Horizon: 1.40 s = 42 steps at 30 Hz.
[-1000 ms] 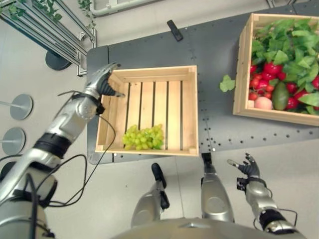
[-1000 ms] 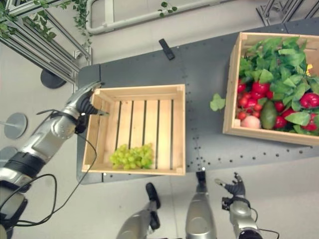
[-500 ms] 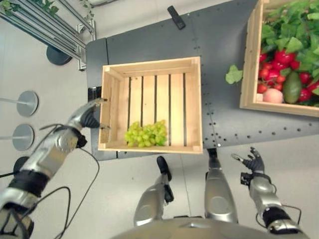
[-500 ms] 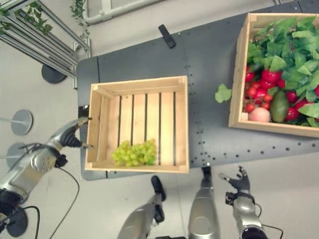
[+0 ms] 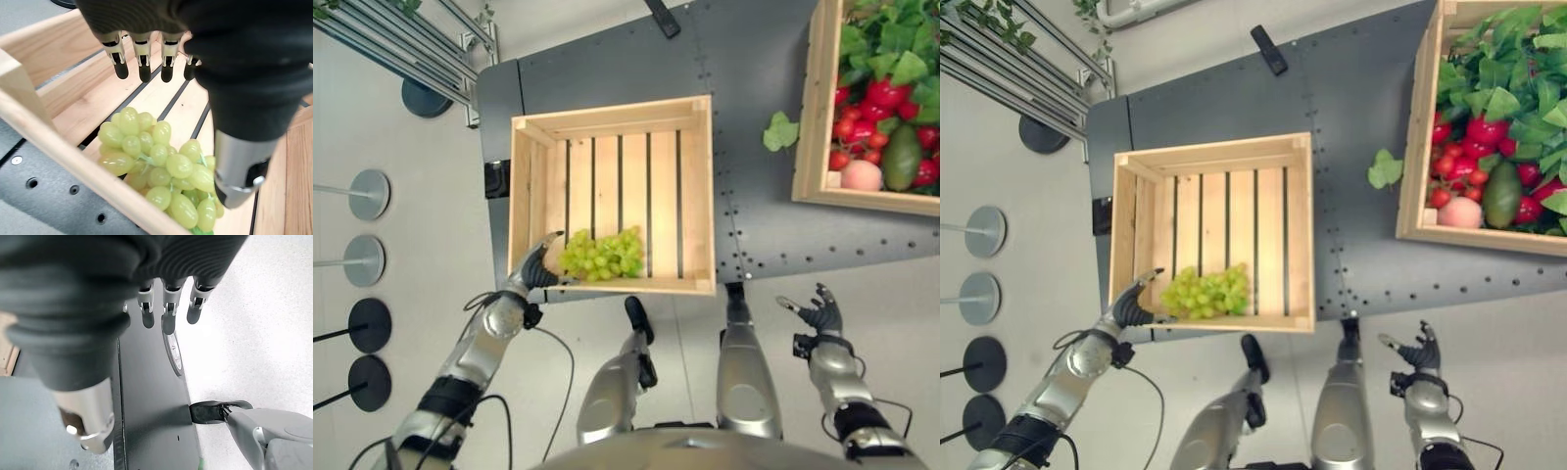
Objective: Pick up the fruits from the basket on one side to the basket on the other side
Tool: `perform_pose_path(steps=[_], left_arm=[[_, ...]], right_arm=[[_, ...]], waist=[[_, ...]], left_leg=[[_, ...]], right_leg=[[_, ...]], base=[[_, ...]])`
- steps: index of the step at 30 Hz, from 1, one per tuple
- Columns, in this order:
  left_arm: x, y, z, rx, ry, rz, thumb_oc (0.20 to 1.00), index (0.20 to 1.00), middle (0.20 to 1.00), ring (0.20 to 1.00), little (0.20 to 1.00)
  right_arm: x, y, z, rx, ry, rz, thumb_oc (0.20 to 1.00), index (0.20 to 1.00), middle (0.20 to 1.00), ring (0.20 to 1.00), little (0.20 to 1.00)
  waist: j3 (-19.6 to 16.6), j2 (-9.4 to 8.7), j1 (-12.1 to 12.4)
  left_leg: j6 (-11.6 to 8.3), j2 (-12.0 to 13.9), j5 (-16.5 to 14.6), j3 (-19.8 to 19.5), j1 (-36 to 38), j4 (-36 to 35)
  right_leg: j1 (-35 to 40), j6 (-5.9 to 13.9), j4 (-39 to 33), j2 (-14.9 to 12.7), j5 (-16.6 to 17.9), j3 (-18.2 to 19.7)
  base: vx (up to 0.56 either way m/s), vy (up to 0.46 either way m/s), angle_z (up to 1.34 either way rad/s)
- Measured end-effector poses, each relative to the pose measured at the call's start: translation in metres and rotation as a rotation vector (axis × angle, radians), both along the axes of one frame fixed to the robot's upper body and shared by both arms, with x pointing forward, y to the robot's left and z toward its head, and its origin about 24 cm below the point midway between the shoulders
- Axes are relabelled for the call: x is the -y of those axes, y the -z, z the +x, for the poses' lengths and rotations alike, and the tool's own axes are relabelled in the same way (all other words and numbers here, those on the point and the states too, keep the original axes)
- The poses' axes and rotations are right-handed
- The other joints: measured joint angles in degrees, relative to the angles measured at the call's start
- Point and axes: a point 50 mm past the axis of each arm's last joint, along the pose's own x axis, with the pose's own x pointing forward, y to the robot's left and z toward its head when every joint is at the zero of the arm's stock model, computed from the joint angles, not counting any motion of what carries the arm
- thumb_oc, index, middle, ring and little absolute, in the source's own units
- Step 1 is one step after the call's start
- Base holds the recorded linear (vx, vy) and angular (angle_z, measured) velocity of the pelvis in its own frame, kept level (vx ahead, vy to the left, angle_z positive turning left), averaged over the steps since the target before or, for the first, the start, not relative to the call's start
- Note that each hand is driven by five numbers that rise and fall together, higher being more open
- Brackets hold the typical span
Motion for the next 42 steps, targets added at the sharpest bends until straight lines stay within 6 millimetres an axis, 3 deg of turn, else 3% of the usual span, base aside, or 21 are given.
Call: perform_pose_path(steps=[13, 36, 42], left_arm=[[0.008, -0.008, 0.009, 0.066, -0.004, 0.018, 1.0, 1.0, 1.0, 1.0, 1.0], [0.031, -0.012, 0.04, 0.111, 0.147, 0.385, 1.0, 1.0, 1.0, 1.0, 1.0], [0.017, -0.01, 0.044, 0.075, 0.185, 0.53, 1.0, 1.0, 1.0, 1.0, 1.0]], right_arm=[[-0.002, -0.01, 0.011, 0.043, -0.003, -0.035, 1.0, 1.0, 1.0, 1.0, 1.0], [-0.008, -0.026, 0.024, 0.126, -0.03, -0.065, 1.0, 1.0, 1.0, 1.0, 1.0], [-0.008, -0.028, 0.026, 0.129, -0.038, -0.077, 1.0, 1.0, 1.0, 1.0, 1.0]], waist=[[1.7, 0.08, -0.4], [2.2, 0.0, -3.5], [2.2, 0.01, -4.5]], left_leg=[[0.11, -0.2, -0.1, 0.1, -0.2, 0.0], [0.43, -1.2, -0.6, 3.2, -1.3, -0.2], [0.49, -1.5, -0.9, 3.8, -1.3, -0.2]], right_leg=[[-1.0, 0.1, 0.2, 0.0, 0.3, 1.2], [-4.8, 0.54, 0.0, 0.0, 1.3, 5.8], [-5.5, 0.92, -0.1, -0.1, 1.2, 6.8]], base=[[0.01, 0.022, -0.04], [0.0, 0.022, -0.09], [0.01, 0.03, -0.07]])
